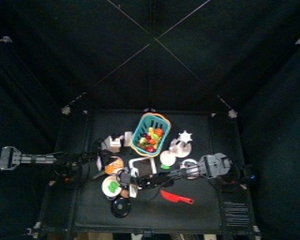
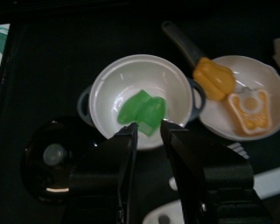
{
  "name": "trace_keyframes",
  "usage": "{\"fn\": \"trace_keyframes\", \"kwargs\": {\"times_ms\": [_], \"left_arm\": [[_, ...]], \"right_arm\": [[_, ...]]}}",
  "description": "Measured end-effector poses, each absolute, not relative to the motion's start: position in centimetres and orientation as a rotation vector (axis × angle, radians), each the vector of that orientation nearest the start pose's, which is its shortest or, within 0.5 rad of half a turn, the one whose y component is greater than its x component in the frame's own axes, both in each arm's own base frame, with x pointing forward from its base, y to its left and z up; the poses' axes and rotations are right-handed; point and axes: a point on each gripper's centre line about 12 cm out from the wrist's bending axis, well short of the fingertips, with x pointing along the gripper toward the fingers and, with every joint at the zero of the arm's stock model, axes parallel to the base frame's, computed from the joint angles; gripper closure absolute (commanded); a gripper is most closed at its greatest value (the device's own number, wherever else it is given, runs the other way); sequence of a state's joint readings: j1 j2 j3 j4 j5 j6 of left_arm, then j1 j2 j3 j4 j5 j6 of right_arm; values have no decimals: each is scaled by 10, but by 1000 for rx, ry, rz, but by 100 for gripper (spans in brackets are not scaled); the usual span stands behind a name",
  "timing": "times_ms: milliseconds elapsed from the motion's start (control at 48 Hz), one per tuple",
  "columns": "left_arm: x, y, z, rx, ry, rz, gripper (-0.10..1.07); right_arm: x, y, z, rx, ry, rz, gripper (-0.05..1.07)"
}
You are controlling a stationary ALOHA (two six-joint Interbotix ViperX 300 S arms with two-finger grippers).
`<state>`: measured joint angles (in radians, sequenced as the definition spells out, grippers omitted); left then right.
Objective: Grab final corn shuck on table
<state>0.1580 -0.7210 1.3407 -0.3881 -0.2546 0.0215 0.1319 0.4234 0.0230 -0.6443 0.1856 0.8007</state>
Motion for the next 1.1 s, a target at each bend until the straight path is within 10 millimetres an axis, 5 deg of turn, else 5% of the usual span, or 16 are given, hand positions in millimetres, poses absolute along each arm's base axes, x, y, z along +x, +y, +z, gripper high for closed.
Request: {"fn": "trace_keyframes", "kwargs": {"times_ms": [188,500,833,1104], "left_arm": [[196,41,174,-363,337,309,23],[196,41,174,-364,332,307,23],[196,41,174,-363,332,307,23],[196,41,175,-364,331,307,23]], "right_arm": [[490,44,194,89,685,-111,33],[399,25,151,68,960,-242,34],[358,6,135,32,1097,-341,34],[354,-9,124,33,1131,-380,34]]}}
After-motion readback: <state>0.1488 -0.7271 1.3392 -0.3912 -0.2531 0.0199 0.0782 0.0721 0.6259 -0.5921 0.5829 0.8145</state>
